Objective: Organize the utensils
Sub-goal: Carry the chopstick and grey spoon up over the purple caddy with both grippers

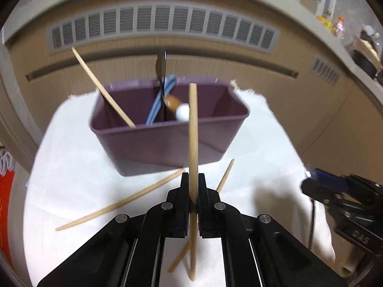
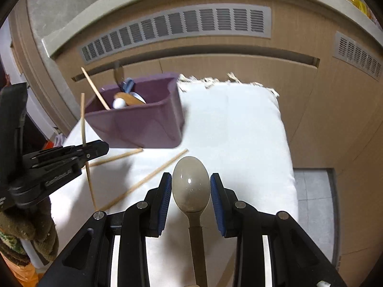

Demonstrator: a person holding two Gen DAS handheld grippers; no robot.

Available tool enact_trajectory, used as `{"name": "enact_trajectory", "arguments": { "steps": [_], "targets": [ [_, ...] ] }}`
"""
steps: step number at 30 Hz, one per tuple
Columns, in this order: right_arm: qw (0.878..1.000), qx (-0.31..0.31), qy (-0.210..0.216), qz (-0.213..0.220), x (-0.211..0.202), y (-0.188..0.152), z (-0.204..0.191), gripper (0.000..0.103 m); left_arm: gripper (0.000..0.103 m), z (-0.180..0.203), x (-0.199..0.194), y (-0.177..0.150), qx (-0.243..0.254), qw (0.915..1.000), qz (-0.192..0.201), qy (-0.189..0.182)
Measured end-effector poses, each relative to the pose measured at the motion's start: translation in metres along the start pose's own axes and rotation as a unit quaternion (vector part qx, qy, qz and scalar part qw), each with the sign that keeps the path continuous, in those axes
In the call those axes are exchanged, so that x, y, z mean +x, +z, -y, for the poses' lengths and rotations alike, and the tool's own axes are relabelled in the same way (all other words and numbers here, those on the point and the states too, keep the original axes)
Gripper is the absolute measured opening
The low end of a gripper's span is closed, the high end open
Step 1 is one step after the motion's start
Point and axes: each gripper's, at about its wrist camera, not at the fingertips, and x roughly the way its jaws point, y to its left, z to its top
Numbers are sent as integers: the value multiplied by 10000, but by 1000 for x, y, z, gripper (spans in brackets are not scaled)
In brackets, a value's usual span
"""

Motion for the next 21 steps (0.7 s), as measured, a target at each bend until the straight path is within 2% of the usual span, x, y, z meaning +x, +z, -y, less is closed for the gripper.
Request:
{"name": "enact_trajectory", "arguments": {
  "steps": [6,11,17,21],
  "targets": [
    [9989,-212,136,400,-18,13,-28,31,5,-5,-44,13,50,9981,603,-114],
    [9963,-276,135,801,-37,35,-45,31,5,-9,-74,41,47,9945,1033,-189],
    [9870,-158,251,1577,-61,94,-65,31,5,-13,-117,91,235,9822,1856,-194],
    [9777,-125,227,2085,-66,135,-77,31,5,-15,-129,118,466,9722,2292,-83]
  ]
}}
